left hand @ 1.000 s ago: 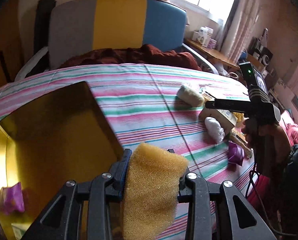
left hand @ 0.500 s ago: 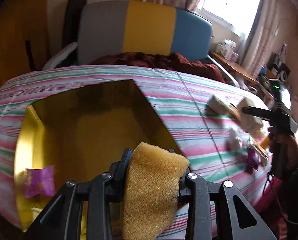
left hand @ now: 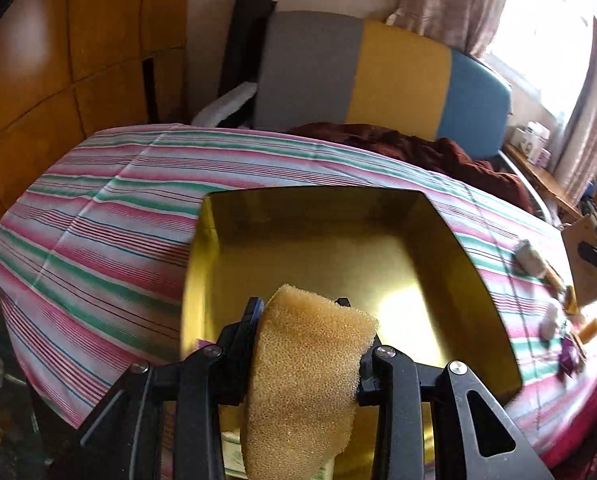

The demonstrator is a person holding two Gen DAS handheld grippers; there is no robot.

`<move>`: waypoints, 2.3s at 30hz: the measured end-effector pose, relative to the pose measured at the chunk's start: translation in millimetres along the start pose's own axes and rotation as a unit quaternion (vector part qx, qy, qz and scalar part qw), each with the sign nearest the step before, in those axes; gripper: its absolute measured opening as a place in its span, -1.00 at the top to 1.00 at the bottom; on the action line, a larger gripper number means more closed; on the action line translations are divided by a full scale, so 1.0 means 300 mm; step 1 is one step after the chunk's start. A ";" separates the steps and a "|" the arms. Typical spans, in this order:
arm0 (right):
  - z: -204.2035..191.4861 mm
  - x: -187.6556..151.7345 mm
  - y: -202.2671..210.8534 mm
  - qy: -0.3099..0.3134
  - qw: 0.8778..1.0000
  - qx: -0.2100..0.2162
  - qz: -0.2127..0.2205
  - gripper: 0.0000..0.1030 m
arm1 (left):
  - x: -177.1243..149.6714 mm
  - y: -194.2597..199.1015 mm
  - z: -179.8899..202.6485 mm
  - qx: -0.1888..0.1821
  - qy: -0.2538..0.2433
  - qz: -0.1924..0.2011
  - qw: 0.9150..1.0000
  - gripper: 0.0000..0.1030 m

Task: Organize objects
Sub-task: 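Carry sponge and white box into the gold tray and open both tools, then grasp the beige knit roll with the left tool while the right tool reaches the pink curler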

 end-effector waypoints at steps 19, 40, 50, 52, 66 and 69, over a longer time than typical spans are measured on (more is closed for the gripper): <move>-0.536 -0.130 -0.287 0.047 0.989 0.102 -0.095 -0.18 | 0.078 0.023 -0.171 0.050 0.039 0.047 0.997 -0.35; -0.446 -0.187 -0.130 0.105 0.994 0.025 -0.018 -0.47 | -0.058 0.140 0.036 0.069 -0.021 0.076 0.995 -0.51; -0.262 -0.161 -0.106 0.069 0.998 -0.010 -0.010 -0.47 | -0.070 0.134 0.176 0.040 -0.066 0.067 0.995 -0.51; -0.221 -0.150 -0.098 0.067 0.998 -0.021 -0.008 -0.47 | -0.072 0.130 0.200 0.036 -0.074 0.064 0.995 -0.51; 0.167 0.045 -0.024 0.016 0.994 -0.103 0.027 -0.47 | -0.078 0.098 0.364 0.000 -0.121 0.044 0.992 -0.51; 0.283 0.100 -0.015 -0.020 0.992 -0.117 0.035 -0.47 | -0.076 0.095 0.412 -0.017 -0.134 0.042 0.990 -0.51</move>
Point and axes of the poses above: each gripper's, at about its wrist camera, not at the fingertips, and y roughly against the way its jaws point, z to its right, x to its top, the point moved 4 cm from there along -y, roughly the way its jaws point, and after that the axes turned 2 degrees about z, right-handed, at the moved point
